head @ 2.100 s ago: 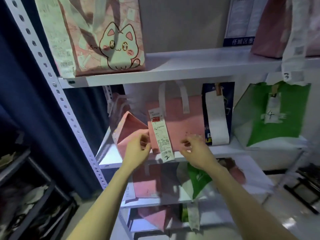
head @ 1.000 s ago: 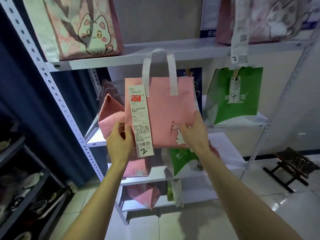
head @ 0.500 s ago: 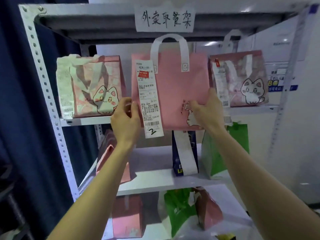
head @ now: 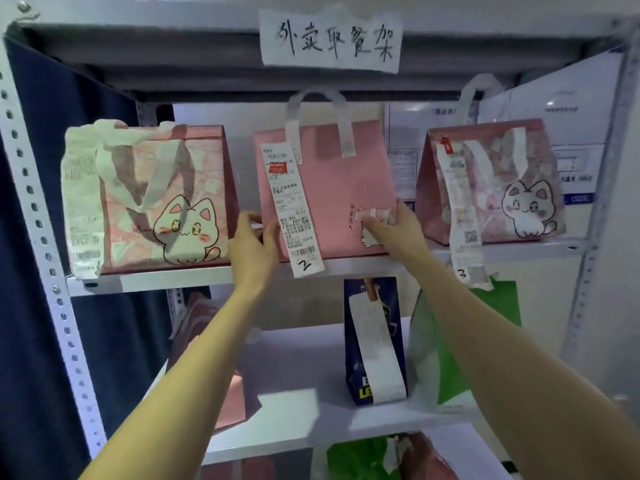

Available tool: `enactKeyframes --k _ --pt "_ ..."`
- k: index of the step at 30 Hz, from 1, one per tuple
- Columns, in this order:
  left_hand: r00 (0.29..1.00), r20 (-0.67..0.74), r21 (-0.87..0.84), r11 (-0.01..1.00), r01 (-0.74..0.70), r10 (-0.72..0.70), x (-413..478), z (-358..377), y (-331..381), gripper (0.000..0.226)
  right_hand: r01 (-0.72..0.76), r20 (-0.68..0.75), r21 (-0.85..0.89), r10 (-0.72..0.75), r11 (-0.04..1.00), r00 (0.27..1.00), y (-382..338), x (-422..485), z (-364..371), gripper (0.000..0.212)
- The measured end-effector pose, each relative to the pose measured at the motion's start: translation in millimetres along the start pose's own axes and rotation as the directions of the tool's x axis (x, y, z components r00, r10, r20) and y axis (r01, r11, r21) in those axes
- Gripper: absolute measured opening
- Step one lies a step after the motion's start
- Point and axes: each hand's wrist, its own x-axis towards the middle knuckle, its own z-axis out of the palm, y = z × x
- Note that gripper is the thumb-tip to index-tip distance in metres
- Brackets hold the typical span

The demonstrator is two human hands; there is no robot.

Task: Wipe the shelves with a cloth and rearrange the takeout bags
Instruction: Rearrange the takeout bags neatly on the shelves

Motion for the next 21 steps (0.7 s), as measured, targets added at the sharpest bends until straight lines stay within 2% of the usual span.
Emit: enactKeyframes --k 4,8,12,21 --pt "0.997 0.025 0.035 0.996 -0.077 0.076 -1 9 -9 0.022 0.014 -0.011 -0.063 -0.014 0.998 1.0 20 2 2 0.049" --pt "0.992 0.085 0.095 0.99 -0.101 0.093 1 11 -10 0.026 0.026 -0.034 -0.06 -0.028 0.998 0.999 21 0 -2 0.043" --pt "0.987 0.128 0.114 0.987 -0.11 0.095 4 6 -8 0.031 0.004 -0.038 -0.046 -0.006 0.999 0.999 16 -4 -5 0.042" --pt "0.988 0.15 0.096 0.993 -0.063 0.048 -11 4 10 0.057 0.0 0.027 -0.184 0.005 0.983 1.0 7 -29 -40 0.048"
